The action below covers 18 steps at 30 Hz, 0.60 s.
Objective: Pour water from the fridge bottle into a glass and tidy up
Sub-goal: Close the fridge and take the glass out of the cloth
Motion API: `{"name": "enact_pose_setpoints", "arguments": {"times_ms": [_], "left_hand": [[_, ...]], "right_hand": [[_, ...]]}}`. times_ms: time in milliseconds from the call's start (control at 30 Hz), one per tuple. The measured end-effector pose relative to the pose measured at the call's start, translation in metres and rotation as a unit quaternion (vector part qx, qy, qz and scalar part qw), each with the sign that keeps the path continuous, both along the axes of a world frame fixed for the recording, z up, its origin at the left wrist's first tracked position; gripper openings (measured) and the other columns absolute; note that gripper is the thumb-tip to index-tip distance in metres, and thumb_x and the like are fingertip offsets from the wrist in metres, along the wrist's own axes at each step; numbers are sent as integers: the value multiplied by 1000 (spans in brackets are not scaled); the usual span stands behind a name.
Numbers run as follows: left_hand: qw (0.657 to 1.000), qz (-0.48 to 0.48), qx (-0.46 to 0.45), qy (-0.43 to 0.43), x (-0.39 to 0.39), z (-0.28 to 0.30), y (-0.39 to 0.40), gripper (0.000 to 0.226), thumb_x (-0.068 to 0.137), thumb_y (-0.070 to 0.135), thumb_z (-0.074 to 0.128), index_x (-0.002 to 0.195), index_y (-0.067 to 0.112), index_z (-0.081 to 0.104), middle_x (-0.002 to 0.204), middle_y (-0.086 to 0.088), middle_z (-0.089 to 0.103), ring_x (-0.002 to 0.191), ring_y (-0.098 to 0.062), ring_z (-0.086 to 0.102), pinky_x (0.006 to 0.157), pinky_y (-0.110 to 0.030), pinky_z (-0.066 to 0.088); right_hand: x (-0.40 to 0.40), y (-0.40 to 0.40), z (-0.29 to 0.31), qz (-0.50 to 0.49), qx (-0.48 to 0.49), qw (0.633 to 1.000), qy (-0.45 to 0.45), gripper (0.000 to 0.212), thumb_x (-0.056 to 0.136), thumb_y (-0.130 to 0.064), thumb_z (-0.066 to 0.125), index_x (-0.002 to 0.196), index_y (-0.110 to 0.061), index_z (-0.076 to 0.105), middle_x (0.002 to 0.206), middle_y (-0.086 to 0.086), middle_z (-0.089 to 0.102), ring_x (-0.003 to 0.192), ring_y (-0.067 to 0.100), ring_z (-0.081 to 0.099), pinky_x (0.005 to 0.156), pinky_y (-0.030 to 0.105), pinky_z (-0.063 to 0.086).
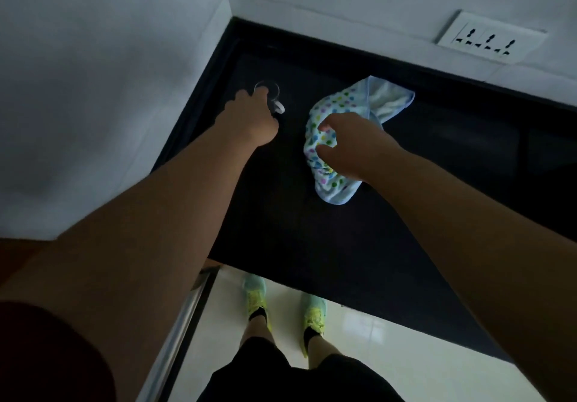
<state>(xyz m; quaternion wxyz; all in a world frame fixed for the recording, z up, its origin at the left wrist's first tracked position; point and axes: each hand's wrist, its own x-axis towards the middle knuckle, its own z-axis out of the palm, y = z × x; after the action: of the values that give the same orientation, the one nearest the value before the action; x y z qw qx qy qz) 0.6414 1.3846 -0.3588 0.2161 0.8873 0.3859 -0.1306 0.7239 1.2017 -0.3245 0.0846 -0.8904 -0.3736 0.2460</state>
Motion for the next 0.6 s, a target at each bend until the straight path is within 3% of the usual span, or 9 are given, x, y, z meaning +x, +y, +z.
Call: {"name": "enact_pose_setpoints", "arguments": {"times_ms": [200, 300, 400, 500, 600], "left_hand": [[999, -9, -34, 23, 30, -29, 21, 76, 99, 22, 52, 165, 32, 15, 149, -18, 50, 122, -37, 60, 98, -46, 53], [998, -12, -26, 53, 45, -43, 28, 60, 102, 21, 51, 160, 21, 32, 137, -19, 60, 117, -34, 63, 83, -40, 48], [999, 5, -20, 48, 52, -52, 31, 48, 103, 27, 54, 149, 15, 45, 131, -17, 62, 108, -30, 64, 78, -38, 46], [999, 27, -22, 17, 52, -62, 33, 52, 98, 48, 61, 137, 12, 57, 124, -15, 67, 98, -27, 65, 75, -37, 46], [999, 27, -35, -25, 43, -57, 23, 58, 90, 62, 67, 117, 11, 70, 100, -7, 71, 88, -24, 69, 69, -33, 46]], "right_hand": [[9, 8, -15, -31, 16, 999, 16, 46, 98, -41, 58, 142, -27, 53, 146, 1, 50, 126, 26, 57, 93, 39, 49], [13, 9, -19, -42, 21, 999, 24, 47, 98, -42, 58, 143, -28, 52, 150, 0, 47, 130, 25, 54, 90, 37, 46], [17, 10, -21, -47, 22, 998, 31, 46, 99, -41, 58, 142, -28, 52, 152, -1, 46, 131, 24, 53, 93, 36, 47], [18, 9, -23, -55, 22, 998, 38, 45, 98, -41, 58, 142, -31, 53, 154, -2, 44, 132, 24, 54, 99, 42, 51], [17, 2, -21, -57, 22, 997, 53, 46, 99, -41, 58, 144, -30, 51, 155, -1, 43, 137, 22, 49, 95, 35, 46]]}}
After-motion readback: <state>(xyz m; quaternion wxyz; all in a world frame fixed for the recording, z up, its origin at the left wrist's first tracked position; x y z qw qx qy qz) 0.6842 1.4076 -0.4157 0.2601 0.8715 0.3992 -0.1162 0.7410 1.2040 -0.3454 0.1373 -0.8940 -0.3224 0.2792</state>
